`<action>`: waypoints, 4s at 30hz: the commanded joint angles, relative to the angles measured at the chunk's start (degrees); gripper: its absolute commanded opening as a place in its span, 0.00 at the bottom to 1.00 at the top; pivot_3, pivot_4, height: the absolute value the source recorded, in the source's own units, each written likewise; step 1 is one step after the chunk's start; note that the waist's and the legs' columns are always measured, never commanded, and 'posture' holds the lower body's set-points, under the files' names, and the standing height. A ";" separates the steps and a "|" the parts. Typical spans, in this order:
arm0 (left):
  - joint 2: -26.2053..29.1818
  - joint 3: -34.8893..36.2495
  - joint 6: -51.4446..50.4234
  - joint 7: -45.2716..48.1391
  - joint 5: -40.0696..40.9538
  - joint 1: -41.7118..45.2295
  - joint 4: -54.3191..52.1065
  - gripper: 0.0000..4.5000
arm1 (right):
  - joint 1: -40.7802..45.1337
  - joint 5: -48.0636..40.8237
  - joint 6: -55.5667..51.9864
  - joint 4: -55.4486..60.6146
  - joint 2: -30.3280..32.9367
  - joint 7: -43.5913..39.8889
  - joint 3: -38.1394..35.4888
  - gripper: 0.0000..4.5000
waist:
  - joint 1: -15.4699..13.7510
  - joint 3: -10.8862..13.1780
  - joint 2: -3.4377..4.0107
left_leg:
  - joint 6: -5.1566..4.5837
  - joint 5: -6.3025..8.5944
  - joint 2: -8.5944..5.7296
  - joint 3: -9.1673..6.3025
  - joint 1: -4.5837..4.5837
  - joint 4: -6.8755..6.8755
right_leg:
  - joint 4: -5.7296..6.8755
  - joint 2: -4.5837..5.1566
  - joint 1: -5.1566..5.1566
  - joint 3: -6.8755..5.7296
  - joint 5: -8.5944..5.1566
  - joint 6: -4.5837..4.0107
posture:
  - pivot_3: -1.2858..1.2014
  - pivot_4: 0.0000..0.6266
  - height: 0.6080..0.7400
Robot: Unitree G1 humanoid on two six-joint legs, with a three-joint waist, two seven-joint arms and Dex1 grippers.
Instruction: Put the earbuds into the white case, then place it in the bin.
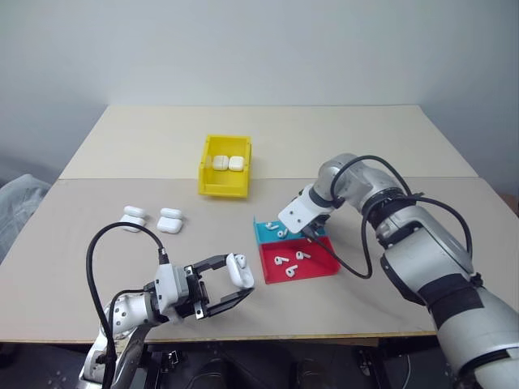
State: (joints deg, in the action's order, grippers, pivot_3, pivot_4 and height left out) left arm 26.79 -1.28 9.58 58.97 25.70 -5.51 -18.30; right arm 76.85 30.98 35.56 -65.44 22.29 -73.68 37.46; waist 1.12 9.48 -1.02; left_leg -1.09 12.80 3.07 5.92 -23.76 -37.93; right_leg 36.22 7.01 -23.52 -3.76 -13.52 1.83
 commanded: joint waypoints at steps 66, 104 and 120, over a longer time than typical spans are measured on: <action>-4.40 -3.47 -12.32 2.39 10.68 25.98 1.63 0.62 | -41.76 -90.42 -87.07 99.57 -1.51 25.28 -59.60 0.16 | -1.58 -0.01 0.00 | -0.07 0.03 -0.10 -0.48 0.02 -0.02 | -0.10 -0.01 0.29 -0.16 0.03 0.02 | 0.52 0.24 1.00; -7.86 -4.00 -12.71 2.33 10.86 27.15 0.86 0.62 | -57.71 -82.36 -66.25 99.28 5.92 20.83 -43.90 0.16 | -1.70 -0.02 -0.02 | -0.09 0.02 -0.12 -0.68 0.03 -0.03 | -0.12 -0.03 0.31 -0.14 0.01 0.06 | 0.52 0.24 1.00; -6.53 -4.09 -12.74 2.87 9.35 26.66 2.09 0.62 | -57.67 -82.30 -62.40 99.06 9.44 17.82 -46.10 0.58 | -1.76 -0.02 -0.02 | -0.09 0.02 -0.13 -0.68 0.03 -0.04 | -0.13 -0.02 0.32 -0.14 0.01 0.06 | 0.52 0.24 1.00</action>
State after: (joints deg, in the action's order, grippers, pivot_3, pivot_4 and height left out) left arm 20.01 -5.51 -3.94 61.56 35.59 21.19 -15.14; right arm 18.68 -49.26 -28.42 32.81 30.88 -54.95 -5.81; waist -0.64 9.46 -1.04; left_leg -1.18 12.82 2.94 5.24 -23.72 -37.97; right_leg 36.08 6.99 -23.20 -3.91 -13.50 1.89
